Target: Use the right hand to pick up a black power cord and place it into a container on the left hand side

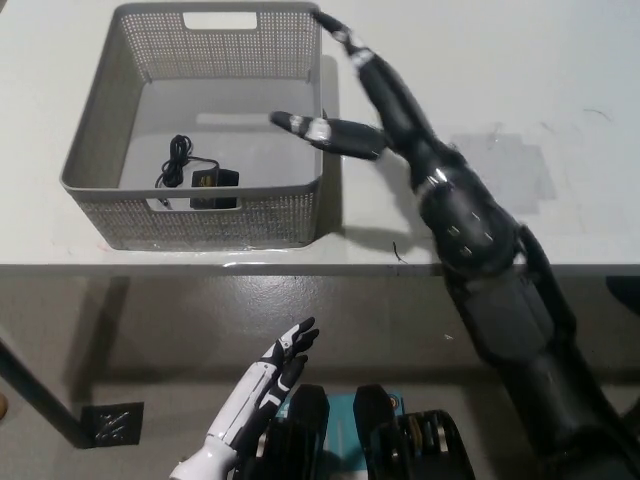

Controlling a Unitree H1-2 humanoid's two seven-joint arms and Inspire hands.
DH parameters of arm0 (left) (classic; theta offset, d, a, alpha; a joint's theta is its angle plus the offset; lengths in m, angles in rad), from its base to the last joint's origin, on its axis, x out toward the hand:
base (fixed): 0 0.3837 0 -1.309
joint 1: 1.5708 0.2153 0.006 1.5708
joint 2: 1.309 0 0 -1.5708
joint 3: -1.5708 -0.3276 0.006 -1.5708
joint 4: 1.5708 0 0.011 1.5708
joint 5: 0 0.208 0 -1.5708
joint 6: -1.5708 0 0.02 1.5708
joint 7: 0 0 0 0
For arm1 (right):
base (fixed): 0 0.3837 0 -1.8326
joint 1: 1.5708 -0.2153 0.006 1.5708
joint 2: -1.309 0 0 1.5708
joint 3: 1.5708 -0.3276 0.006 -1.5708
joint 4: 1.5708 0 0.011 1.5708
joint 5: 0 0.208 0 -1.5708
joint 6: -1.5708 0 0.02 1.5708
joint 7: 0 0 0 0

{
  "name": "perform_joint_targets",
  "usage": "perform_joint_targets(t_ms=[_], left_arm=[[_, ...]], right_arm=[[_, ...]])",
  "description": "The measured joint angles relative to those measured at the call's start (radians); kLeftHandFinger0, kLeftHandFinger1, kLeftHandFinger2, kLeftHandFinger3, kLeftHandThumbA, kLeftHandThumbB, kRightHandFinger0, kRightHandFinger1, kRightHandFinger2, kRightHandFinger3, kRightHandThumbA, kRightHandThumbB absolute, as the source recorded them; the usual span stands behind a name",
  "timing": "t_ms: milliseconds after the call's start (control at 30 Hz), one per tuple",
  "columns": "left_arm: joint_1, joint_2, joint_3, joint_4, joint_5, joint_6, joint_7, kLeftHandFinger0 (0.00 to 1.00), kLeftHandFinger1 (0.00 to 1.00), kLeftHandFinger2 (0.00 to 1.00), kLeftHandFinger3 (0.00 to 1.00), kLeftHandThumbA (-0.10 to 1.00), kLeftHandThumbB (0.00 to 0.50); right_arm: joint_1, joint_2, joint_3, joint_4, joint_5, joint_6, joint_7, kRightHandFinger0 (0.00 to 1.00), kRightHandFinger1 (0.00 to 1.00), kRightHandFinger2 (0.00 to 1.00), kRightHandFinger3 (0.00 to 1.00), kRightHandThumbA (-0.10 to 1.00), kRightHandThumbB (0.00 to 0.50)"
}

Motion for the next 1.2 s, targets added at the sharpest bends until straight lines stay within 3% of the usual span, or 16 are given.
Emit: perform_joint_targets(t_ms=[67,100,267,467,533,733,933,1067,1200], left_arm=[[0.0,0.0,0.001,0.0,0.0,0.004,0.0,1.0,1.0,1.0,1.0,1.0,0.303],[0.0,0.0,0.001,0.001,0.0,0.004,0.0,1.0,1.0,1.0,1.0,1.0,0.303],[0.0,0.0,0.001,0.003,0.0,0.011,0.0,1.0,1.0,1.0,1.0,1.0,0.316],[0.0,0.0,0.002,0.013,0.0,0.018,0.0,1.0,1.0,1.0,1.0,1.0,0.291],[0.0,-0.001,0.002,0.016,0.0,0.019,0.0,1.0,1.0,1.0,1.0,1.0,0.313],[0.0,-0.002,0.006,0.02,0.0,0.021,0.0,1.0,1.0,1.0,1.0,1.0,0.322],[-0.016,-0.005,0.01,0.03,-0.001,0.021,0.001,1.0,1.0,1.0,1.0,1.0,0.289],[-0.035,-0.009,0.014,0.03,-0.003,0.02,0.002,1.0,1.0,1.0,1.0,1.0,0.262],[-0.049,-0.013,0.016,0.03,-0.006,0.02,0.003,1.0,1.0,1.0,1.0,1.0,0.267]], right_arm=[[0.05,0.003,-0.027,-0.053,0.041,0.001,0.0,1.0,1.0,1.0,1.0,1.0,0.414],[0.059,0.003,-0.034,-0.065,0.052,0.002,0.001,1.0,1.0,1.0,1.0,1.0,0.453],[0.17,0.003,-0.089,-0.178,0.151,0.017,0.002,1.0,1.0,1.0,1.0,1.0,0.441],[0.31,0.002,-0.134,-0.283,0.27,0.031,0.011,1.0,1.0,1.0,1.0,1.0,0.453],[0.352,0.001,-0.143,-0.307,0.306,0.039,0.019,1.0,1.0,1.0,1.0,1.0,0.408],[0.496,0.0,-0.159,-0.359,0.421,0.058,0.061,1.0,1.0,1.0,1.0,1.0,0.398],[0.634,0.01,-0.16,-0.34,0.534,0.072,0.124,1.0,1.0,1.0,1.0,0.98,0.4],[0.703,0.038,-0.161,-0.275,0.607,0.08,0.173,1.0,1.0,1.0,1.0,1.0,0.349],[0.758,0.073,-0.158,-0.18,0.679,0.085,0.237,1.0,1.0,1.0,1.0,1.0,0.319]])
